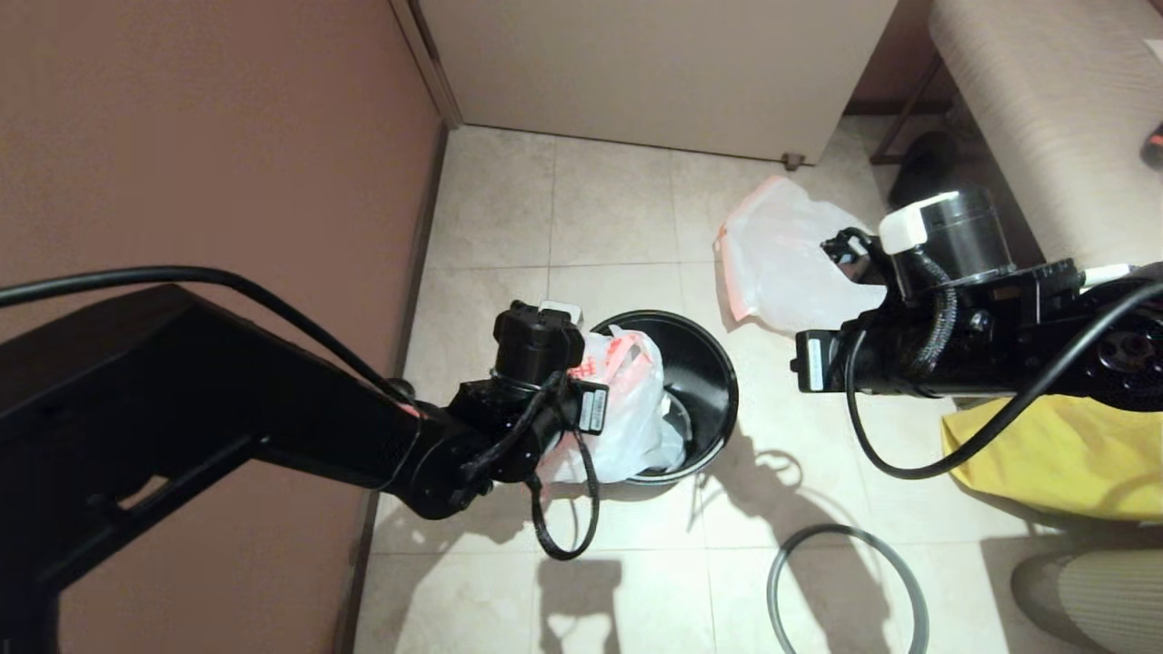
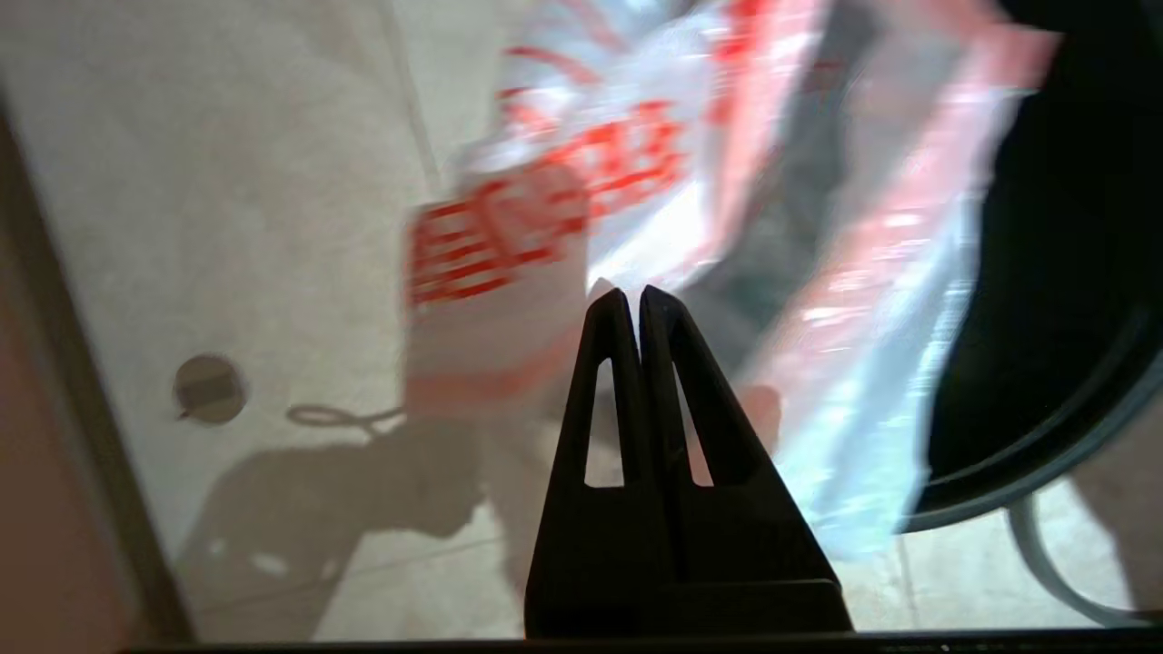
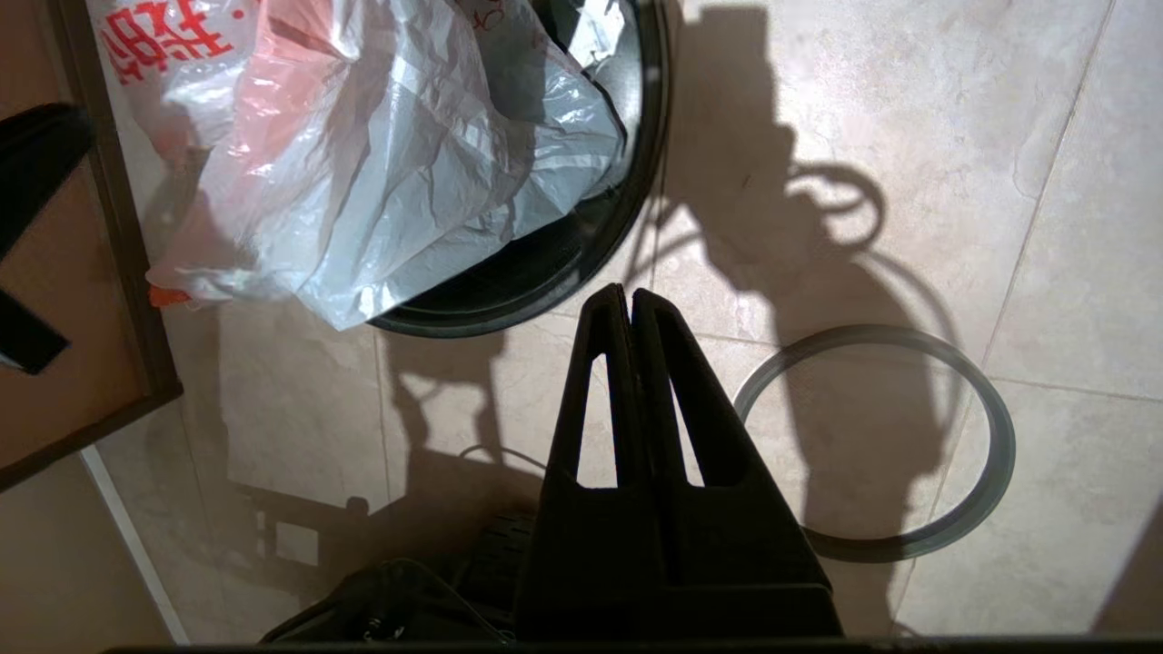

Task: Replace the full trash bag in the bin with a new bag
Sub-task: Put the new garbage bag on the trash can

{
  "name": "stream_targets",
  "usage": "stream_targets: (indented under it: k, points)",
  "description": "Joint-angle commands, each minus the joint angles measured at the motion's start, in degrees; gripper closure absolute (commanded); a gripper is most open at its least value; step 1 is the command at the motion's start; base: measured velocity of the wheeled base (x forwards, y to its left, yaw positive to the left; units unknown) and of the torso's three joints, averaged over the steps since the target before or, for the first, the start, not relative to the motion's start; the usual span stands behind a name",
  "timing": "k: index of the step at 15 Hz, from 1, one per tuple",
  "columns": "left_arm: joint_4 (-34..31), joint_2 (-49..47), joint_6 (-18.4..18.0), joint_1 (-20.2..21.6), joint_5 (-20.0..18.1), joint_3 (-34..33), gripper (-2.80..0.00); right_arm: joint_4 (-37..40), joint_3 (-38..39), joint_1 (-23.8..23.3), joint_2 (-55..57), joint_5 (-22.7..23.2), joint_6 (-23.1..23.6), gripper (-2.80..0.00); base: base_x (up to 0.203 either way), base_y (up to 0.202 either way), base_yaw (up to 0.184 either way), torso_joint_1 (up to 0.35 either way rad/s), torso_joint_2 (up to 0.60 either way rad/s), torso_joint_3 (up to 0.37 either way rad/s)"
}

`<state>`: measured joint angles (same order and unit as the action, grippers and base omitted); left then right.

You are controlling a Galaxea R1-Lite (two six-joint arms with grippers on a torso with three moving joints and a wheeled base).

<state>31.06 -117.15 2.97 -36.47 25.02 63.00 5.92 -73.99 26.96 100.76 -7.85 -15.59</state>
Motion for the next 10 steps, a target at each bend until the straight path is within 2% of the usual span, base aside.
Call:
stream_targets:
  k: [1, 3, 6, 8, 10]
  points:
    - [-0.4, 6.78, 0.09, 3.91, -1.13, -3.97, 0.0, 0.11, -2.47, 2.71, 3.58, -1.42, -0.06, 0.0, 0.0, 0.0, 0.0, 0.0, 0.0, 0.0]
    - [-3.63, 10.85, 0.25, 6.18, -6.65, -5.35, 0.0, 1.89, -8.49, 5.5, 8.78, -4.48, -0.07, 0.0, 0.0, 0.0, 0.0, 0.0, 0.0, 0.0]
    - [-8.58, 16.59, 0.55, 11.77, -22.97, -7.57, 0.0, 8.67, -23.86, 8.91, 17.01, -9.25, -1.11, 0.0, 0.0, 0.0, 0.0, 0.0, 0.0, 0.0]
    - [-17.39, 18.68, 0.29, 15.89, -31.3, -6.76, 0.0, 16.15, -36.82, 11.16, 23.35, -12.93, -2.42, 0.0, 0.0, 0.0, 0.0, 0.0, 0.0, 0.0]
    - [-18.39, 17.48, -0.96, 17.57, -32.46, -6.52, 0.0, 21.26, -41.14, 15.32, 28.01, -16.91, -3.21, 0.0, 0.0, 0.0, 0.0, 0.0, 0.0, 0.0]
